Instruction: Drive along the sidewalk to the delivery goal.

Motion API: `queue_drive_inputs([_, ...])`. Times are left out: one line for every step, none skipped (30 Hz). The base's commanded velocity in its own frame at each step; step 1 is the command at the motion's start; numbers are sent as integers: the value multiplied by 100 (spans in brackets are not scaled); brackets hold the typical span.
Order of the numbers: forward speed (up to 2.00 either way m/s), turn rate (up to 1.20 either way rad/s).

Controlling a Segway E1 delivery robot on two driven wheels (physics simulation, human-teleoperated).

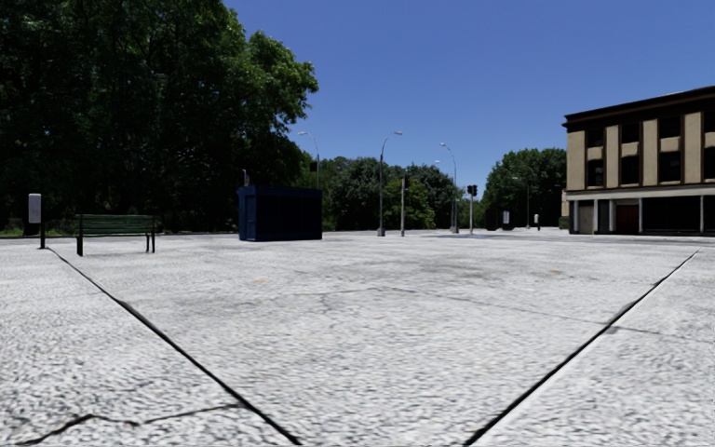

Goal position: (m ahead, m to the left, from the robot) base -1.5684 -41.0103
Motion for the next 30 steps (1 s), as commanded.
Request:
queue_drive_inputs([200,0])
queue_drive_inputs([200,0])
queue_drive_inputs([200,0])
queue_drive_inputs([200,0])
queue_drive_inputs([200,0])
queue_drive_inputs([200,0])
queue_drive_inputs([200,0])
queue_drive_inputs([200,0])
queue_drive_inputs([200,0])
queue_drive_inputs([200,0])
queue_drive_inputs([200,0])
queue_drive_inputs([200,0])
queue_drive_inputs([200,0])
queue_drive_inputs([200,0])
queue_drive_inputs([200,0])
queue_drive_inputs([200,0])
queue_drive_inputs([200,0])
queue_drive_inputs([200,0])
queue_drive_inputs([200,0])
queue_drive_inputs([200,0])
queue_drive_inputs([200,0])
queue_drive_inputs([200,0])
queue_drive_inputs([200,0])
queue_drive_inputs([200,0])
queue_drive_inputs([200,0])
queue_drive_inputs([200,0])
queue_drive_inputs([200,0])
queue_drive_inputs([200,0])
queue_drive_inputs([200,0])
queue_drive_inputs([200,0])
